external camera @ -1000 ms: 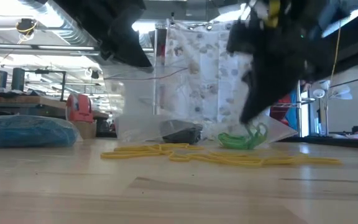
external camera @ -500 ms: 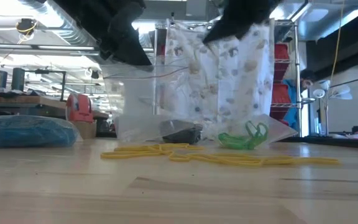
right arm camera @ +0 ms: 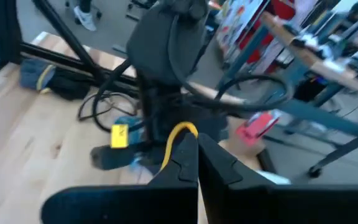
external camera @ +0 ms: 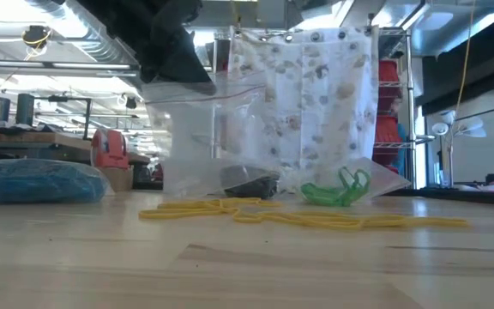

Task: Sort rubber bands
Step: Put the yellow rubber band into the transparent zip bag

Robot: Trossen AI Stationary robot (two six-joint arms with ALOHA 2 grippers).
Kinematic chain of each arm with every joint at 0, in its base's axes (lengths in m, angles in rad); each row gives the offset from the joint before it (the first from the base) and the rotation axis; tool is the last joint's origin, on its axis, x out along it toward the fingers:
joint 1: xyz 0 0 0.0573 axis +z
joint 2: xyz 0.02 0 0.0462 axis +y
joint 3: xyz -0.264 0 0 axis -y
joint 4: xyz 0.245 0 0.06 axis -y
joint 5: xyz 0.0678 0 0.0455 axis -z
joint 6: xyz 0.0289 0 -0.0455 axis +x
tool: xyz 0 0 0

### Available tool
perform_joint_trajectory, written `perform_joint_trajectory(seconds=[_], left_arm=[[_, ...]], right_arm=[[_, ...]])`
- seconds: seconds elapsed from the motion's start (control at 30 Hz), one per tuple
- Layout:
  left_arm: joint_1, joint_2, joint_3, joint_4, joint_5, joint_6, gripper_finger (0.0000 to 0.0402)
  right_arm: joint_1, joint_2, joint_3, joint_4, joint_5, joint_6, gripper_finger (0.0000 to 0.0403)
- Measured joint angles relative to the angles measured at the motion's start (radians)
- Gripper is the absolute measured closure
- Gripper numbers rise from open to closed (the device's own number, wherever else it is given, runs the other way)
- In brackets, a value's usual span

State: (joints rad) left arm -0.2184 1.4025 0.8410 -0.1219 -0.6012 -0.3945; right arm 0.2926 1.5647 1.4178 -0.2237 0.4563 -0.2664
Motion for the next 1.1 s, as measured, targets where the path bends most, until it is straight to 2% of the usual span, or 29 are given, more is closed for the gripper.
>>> perform_joint_trajectory(seconds=[0.2, 0.57, 0.9, 1.1], left_arm=[[0.0, 0.0, 0.0, 0.004, 0.067, -0.032, 0.0401], [0.004, 0.0, 0.0, 0.006, 0.068, -0.102, 0.0401], [0.016, -0.002, 0.001, 0.007, 0.083, -0.118, 0.0401], [0.016, -0.002, 0.001, -0.002, 0.085, -0.109, 0.0401]], right_arm=[[-0.028, 0.006, 0.01, 0.003, -0.002, -0.011, 0.0402], [-0.038, 0.054, 0.01, 0.01, -0.022, -0.012, 0.0402], [-0.051, 0.114, 0.01, -0.083, -0.016, -0.009, 0.0402], [-0.051, 0.134, 0.01, -0.163, 0.072, -0.019, 0.0402]])
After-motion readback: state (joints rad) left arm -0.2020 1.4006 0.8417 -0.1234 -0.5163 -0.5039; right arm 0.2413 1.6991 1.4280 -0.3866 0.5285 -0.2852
